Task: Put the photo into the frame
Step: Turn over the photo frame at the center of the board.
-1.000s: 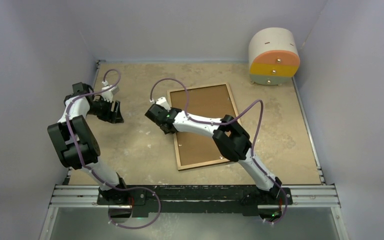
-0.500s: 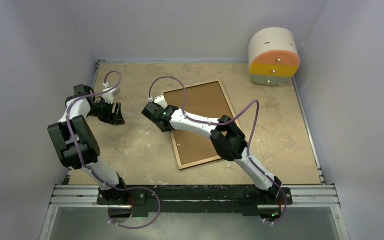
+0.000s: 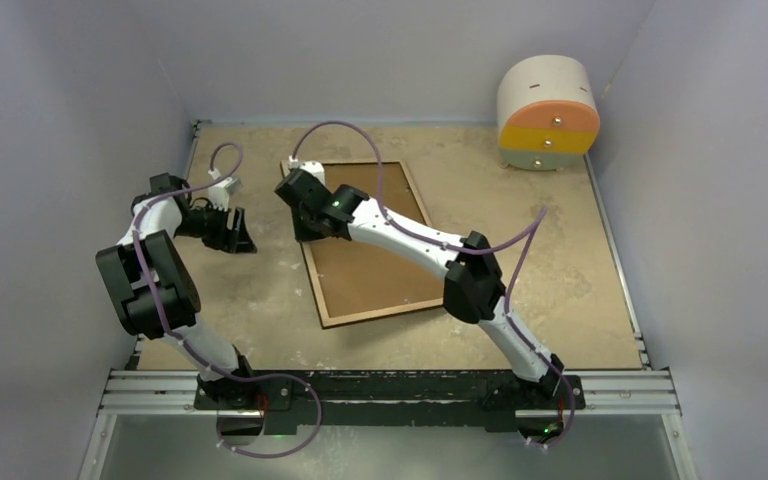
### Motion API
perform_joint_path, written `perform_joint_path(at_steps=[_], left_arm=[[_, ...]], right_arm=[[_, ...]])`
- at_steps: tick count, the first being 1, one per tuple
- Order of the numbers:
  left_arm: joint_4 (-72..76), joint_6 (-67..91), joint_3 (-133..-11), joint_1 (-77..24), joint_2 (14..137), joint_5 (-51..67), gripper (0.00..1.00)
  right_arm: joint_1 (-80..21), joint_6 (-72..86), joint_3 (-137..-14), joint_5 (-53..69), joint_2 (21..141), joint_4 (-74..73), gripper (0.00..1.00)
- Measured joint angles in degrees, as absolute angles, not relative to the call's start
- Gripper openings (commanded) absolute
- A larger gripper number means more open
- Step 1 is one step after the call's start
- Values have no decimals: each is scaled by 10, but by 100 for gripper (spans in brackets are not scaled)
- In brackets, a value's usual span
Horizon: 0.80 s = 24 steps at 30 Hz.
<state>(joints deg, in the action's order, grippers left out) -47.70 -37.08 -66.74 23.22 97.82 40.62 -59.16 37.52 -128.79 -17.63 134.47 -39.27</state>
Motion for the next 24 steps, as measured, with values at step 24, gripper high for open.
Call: perform_joint_path(at_steps=[24], left_arm=[[-529, -243, -875, 77, 869, 446, 63]], right_arm=[[-453, 682, -1026, 130, 1085, -27, 1]])
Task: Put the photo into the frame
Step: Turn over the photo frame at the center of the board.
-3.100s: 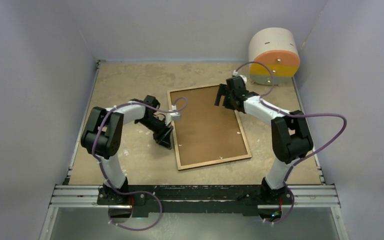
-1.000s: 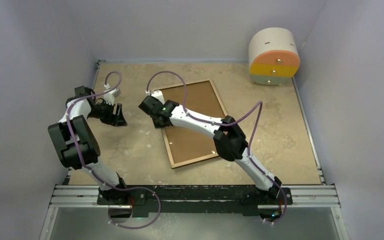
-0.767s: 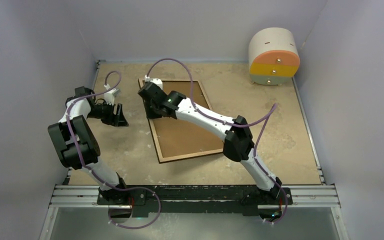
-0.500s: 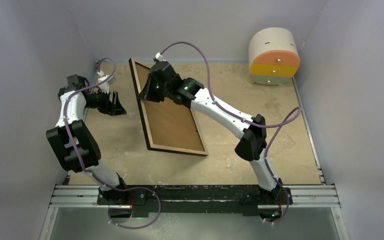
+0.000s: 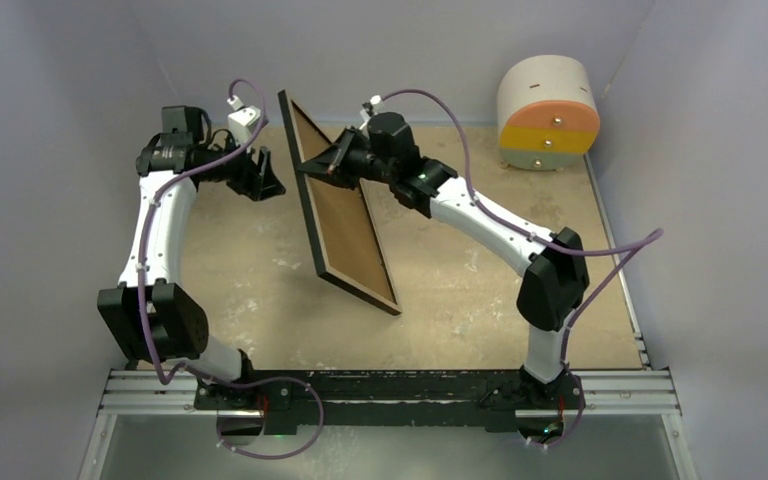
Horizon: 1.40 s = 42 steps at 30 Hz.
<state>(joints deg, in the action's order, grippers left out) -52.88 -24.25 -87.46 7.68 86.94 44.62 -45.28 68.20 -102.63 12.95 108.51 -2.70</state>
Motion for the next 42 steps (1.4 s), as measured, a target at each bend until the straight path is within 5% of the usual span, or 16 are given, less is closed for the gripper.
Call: perform_joint_path(at_steps=[10, 14, 35, 42], left_arm=[[-491, -176, -987, -66, 942, 387, 63], [-487, -156, -1034, -107, 994, 365, 62], [-545, -145, -1252, -206, 1144, 295, 62], [-572, -148, -1293, -215, 1168, 278, 61]], right_arm=[[-379, 706, -922, 200, 1000, 28, 58], [-353, 686, -922, 221, 985, 10, 72], [-284, 420, -1065, 247, 981, -305, 77], [-279, 359, -1072, 206, 982, -373, 64]])
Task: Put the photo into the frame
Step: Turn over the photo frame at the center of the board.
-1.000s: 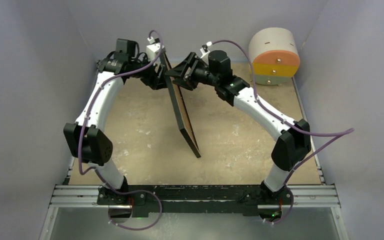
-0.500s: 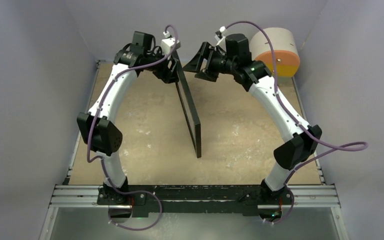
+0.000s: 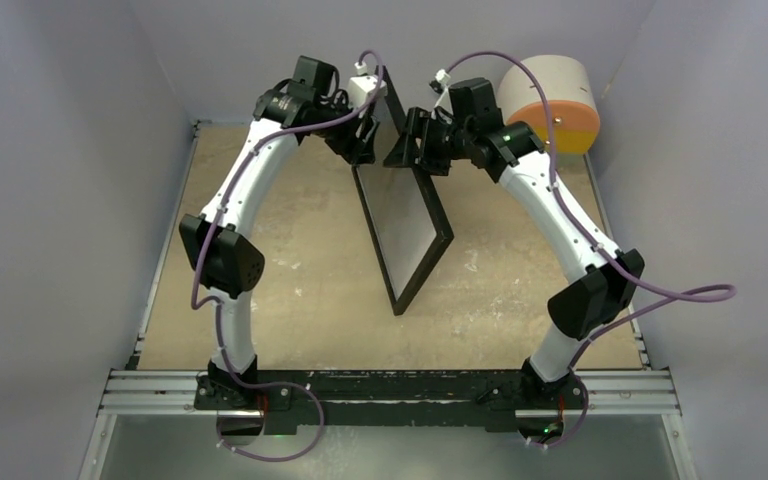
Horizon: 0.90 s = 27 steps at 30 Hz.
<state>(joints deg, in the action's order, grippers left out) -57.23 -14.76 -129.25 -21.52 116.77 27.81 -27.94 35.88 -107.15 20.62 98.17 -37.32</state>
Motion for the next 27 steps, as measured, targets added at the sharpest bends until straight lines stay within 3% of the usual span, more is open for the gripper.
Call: perform_joint_path(at_steps=[3, 9, 13, 20, 27], left_arm=[[-570, -158, -1271, -214, 1161, 266, 61], [-553, -192, -1113, -179, 1106, 259, 60], [-514, -224, -994, -112, 1081, 241, 59], [-436, -267, -798, -73, 1089, 175, 59], [-372, -277, -761, -85, 1112, 164, 58]], right_arm=[[-277, 330, -1073, 171, 982, -396, 61], [-268, 281, -1017, 97, 940, -403, 56], [-248, 266, -925, 83, 888, -399, 43], [-209, 301, -734, 123, 838, -323, 33], [-211, 352, -616, 193, 823, -210, 33]])
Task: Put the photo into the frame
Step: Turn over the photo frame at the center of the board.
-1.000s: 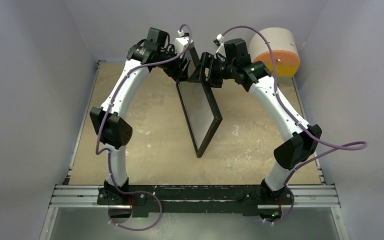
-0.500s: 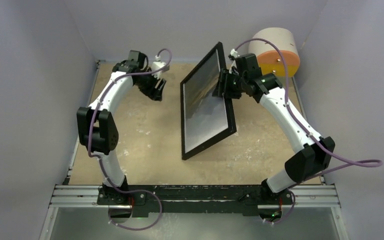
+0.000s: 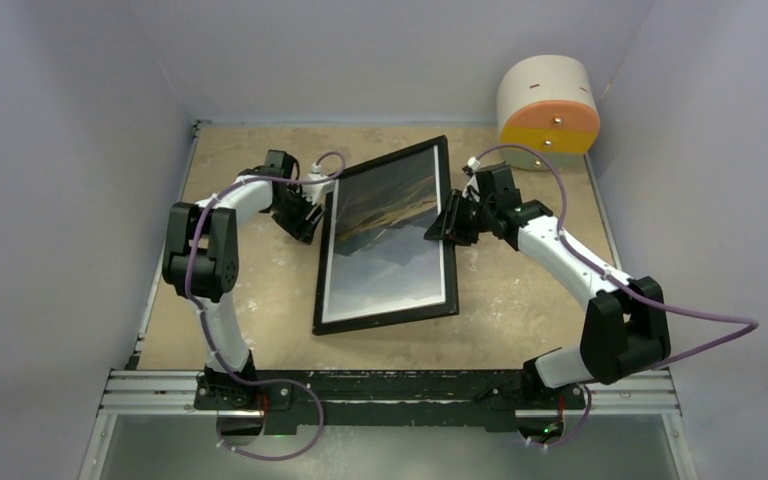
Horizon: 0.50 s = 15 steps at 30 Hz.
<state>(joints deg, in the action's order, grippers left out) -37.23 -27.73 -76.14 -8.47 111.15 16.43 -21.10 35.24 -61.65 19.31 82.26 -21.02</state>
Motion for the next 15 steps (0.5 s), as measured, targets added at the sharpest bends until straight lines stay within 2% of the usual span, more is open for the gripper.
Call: perform_joint_path(at_steps=[7, 15], left_arm=[[-342, -281, -749, -85, 1107, 163, 58], [-306, -291, -713, -84, 1087, 143, 57]], right_arm=[[-211, 377, -542, 236, 827, -107, 44], [-211, 396, -470, 236, 917, 3, 66]])
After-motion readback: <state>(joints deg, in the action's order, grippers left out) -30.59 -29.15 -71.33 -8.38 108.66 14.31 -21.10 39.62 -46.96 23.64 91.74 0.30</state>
